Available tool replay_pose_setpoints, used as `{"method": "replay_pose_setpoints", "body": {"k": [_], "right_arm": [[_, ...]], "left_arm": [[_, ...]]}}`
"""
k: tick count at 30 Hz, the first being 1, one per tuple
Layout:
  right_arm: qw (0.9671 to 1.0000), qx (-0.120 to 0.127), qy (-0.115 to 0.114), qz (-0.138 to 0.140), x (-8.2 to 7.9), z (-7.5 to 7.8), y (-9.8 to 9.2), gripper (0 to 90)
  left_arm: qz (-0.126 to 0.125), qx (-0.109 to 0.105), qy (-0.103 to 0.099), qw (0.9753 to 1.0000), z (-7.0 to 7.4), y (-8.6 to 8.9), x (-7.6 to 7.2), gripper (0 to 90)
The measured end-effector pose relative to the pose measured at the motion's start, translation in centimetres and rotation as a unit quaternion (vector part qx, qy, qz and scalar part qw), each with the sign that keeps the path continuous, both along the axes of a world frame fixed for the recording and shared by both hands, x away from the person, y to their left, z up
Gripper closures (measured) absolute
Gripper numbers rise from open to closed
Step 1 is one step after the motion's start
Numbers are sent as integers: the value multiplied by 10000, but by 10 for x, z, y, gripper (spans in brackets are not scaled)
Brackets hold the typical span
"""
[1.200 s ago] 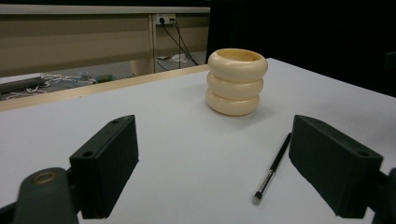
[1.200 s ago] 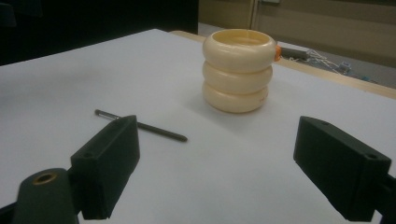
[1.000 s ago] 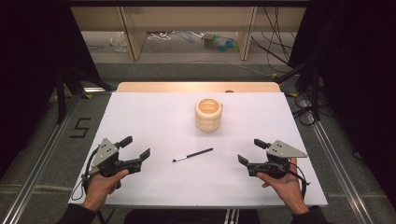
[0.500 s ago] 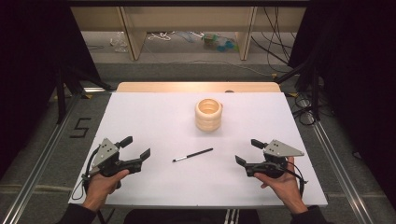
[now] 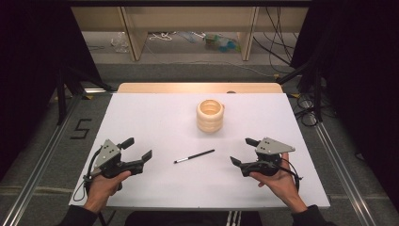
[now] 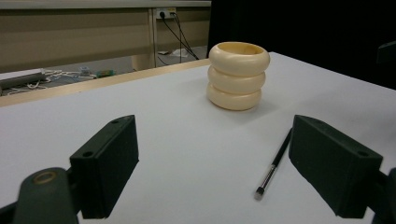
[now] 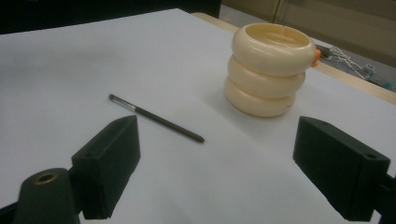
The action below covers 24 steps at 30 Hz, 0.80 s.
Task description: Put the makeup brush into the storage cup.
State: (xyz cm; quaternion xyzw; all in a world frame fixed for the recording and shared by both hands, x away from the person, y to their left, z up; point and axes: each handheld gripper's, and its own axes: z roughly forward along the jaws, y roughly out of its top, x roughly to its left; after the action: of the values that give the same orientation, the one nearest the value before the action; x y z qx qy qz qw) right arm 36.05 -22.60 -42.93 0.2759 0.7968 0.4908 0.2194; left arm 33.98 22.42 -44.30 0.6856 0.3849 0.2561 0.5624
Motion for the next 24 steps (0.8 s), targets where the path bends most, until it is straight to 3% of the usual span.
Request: {"method": "replay_pose_setpoints", "body": {"k": [8, 11, 20, 24], "right_arm": [[9989, -376, 214, 166, 14, 6, 8, 189], [9984, -396, 336, 212, 19, 8, 12, 188], [9967, -578, 456, 339, 31, 15, 22, 187], [9948, -743, 429, 546, 36, 16, 33, 187]], "left_arm": [[11, -3, 13, 10000, 0, 0, 0, 160], [10, 0, -2, 10000, 0, 0, 0, 160], [12, 1, 5, 10000, 0, 0, 1, 160], [15, 5, 6, 10000, 0, 0, 0, 160]]}}
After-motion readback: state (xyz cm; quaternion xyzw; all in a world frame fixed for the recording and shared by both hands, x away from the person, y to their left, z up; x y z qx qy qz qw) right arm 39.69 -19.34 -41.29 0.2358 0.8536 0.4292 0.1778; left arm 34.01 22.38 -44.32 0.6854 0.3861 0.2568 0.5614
